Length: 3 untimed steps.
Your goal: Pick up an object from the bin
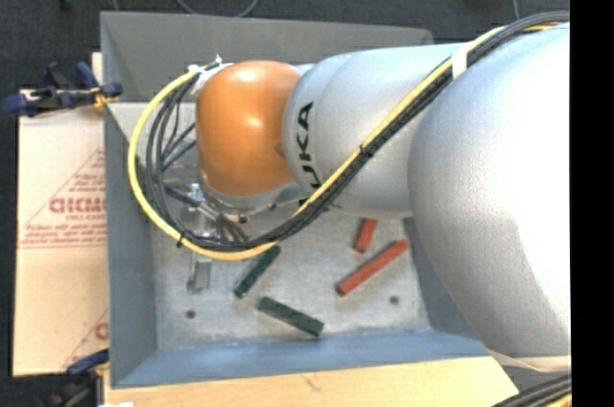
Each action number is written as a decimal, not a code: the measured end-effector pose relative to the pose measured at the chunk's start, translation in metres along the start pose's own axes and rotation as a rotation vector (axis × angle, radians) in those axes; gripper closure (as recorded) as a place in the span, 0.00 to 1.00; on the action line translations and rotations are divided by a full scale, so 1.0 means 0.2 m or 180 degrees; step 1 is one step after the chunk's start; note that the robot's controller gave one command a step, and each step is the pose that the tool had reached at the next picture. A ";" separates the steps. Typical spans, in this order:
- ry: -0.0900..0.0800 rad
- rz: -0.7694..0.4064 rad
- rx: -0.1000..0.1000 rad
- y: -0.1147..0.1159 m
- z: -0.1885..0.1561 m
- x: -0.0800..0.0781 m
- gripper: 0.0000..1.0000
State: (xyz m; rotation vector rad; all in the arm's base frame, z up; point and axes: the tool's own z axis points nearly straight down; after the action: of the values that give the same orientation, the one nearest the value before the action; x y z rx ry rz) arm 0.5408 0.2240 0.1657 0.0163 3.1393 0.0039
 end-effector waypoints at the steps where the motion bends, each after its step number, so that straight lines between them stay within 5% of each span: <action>1: -0.0025 -0.0229 0.0018 -0.37 -0.07 -0.37 0.00; 2: 0.0012 -0.1737 0.0015 -0.85 0.48 -0.27 0.00; 3: 0.0002 -0.1366 -0.0007 -0.54 0.47 -0.15 0.00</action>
Offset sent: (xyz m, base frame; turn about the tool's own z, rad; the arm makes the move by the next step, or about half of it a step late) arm 0.0674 -0.0666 0.0112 -0.0798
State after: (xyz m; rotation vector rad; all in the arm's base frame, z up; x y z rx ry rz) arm 0.5697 0.1152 0.0706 -0.6528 3.0710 0.0066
